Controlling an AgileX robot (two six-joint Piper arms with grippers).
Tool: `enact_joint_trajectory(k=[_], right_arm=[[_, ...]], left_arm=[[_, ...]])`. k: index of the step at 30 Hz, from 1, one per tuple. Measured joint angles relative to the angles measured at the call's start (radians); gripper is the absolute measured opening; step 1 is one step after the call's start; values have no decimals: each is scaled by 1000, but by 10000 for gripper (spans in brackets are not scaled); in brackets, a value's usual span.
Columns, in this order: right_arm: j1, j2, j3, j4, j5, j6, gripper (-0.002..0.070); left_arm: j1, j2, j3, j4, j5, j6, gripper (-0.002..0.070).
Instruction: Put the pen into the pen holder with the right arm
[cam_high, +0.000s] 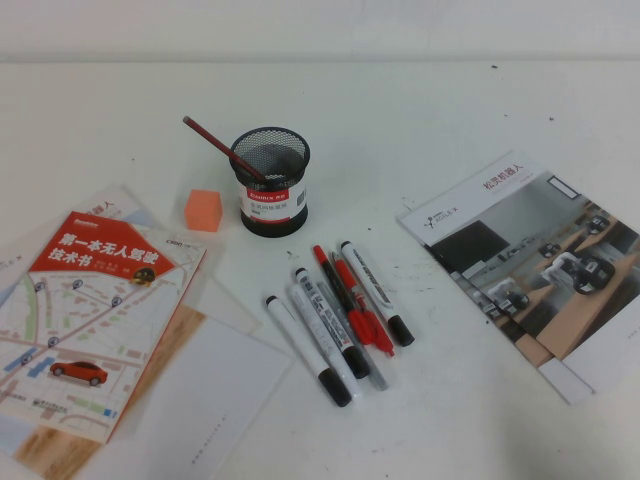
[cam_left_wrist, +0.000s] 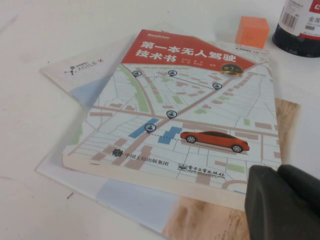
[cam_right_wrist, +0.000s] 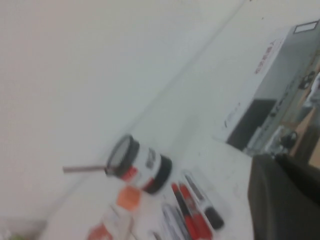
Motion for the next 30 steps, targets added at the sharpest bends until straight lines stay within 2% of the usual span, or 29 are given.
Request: enact_joint_trajectory(k=[4,9,15,20,30], right_arm=[[0,2,-13,-19,92,-104,-20],[0,107,-181,-129,193,-168,-20],[0,409,-445,-370,335,-168,-20],[10,753,-682,-528,530,-170,-20],[301,1355,-1113,-798,835,-84,-20]], left_arm=[[0,0,0,0,0,0,-1],[0,0,0,0,0,0,-1],[0,0,0,0,0,0,-1],[0,0,0,0,0,0,-1],[0,0,0,0,0,0,-1]])
